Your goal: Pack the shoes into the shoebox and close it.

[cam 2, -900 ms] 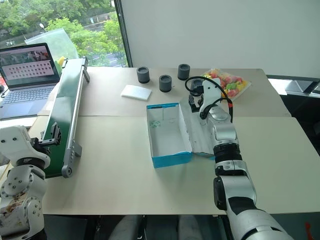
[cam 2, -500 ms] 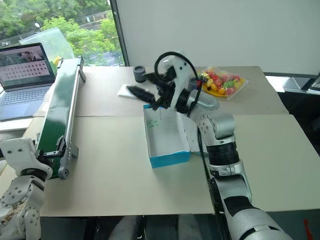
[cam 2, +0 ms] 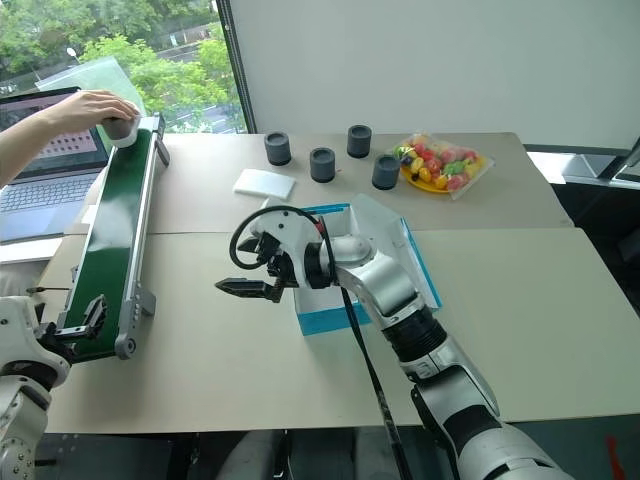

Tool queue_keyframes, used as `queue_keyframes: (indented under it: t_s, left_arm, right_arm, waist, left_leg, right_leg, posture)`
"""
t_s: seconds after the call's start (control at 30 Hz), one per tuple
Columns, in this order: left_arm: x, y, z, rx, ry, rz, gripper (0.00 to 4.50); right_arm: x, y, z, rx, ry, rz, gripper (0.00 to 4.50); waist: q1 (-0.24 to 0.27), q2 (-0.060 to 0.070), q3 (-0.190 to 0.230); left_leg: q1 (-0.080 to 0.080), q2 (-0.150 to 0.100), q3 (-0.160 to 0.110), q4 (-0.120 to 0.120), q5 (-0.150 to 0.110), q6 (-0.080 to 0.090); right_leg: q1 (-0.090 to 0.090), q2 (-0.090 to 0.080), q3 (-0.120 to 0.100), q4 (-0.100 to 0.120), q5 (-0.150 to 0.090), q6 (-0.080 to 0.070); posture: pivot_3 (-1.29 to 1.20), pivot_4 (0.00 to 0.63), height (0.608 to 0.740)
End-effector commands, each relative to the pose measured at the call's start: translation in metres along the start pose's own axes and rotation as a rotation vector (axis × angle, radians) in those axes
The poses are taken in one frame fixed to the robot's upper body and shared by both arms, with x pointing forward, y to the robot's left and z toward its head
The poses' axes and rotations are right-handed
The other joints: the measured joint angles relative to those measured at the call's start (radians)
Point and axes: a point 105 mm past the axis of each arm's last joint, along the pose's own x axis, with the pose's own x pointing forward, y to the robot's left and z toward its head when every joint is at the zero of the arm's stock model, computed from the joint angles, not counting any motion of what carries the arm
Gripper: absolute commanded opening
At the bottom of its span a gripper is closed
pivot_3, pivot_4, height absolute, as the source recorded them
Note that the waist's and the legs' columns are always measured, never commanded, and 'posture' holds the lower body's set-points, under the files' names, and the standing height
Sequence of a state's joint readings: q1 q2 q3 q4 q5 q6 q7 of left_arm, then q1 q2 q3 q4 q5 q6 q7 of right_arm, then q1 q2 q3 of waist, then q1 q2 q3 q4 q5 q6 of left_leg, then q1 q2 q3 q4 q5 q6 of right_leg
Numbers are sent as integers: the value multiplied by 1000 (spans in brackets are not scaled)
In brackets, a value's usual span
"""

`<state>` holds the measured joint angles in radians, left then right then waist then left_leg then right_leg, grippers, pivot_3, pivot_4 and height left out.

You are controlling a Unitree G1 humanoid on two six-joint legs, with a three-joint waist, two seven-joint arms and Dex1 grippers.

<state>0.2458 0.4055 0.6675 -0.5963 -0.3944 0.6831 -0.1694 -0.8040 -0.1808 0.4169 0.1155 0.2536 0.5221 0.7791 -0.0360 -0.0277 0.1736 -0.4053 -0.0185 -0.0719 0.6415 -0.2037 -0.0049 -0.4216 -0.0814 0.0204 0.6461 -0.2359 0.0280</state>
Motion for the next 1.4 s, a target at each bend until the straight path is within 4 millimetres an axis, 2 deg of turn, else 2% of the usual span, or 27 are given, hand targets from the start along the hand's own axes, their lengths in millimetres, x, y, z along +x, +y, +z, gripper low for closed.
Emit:
queue_keyframes:
  t_s: [0.03,0.2,0.63,0.9,1.07,1.4]
  left_arm:
    - [2,3,12,34,-19,4,4500]
    - [6,2,14,40,-16,-4,4500]
    - [11,6,-1,31,29,-12,4500]
    - [16,5,-2,14,29,-12,4500]
    - [17,3,-2,7,24,-15,4500]
    - [16,3,-6,-2,33,-7,4500]
  right_arm:
    - [1,-5,9,-80,-51,-49,4405]
    - [4,-6,9,-71,-70,-71,4405]
    - [4,-7,7,-47,-78,-131,4405]
    - [-6,-5,-1,-57,-63,-72,4405]
    - [-9,6,-20,-45,25,41,4405]
    - [-10,5,-23,-30,34,53,4405]
  waist:
    - [0,0,0]
    - [-4,0,0]
    - [-6,0,0]
    - [-6,0,0]
    - [-6,0,0]
    - [-6,0,0]
  left_leg:
    - [0,0,0,0,0,0]
    - [0,1,0,0,0,-1]
    - [1,1,0,0,-1,-2]
    - [1,1,0,0,-1,-2]
    - [1,1,0,0,-1,-2]
    - [1,1,0,0,-1,-2]
  right_leg:
    - [0,0,0,0,0,0]
    - [0,1,0,0,0,0]
    - [0,2,2,0,0,0]
    - [0,2,2,0,0,0]
    - [0,2,2,0,0,0]
    - [0,2,2,0,0,-1]
  posture:
    - [0,150,739]
    - [0,150,739]
    - [0,150,739]
    - [0,150,739]
    - [0,150,739]
    - [0,150,739]
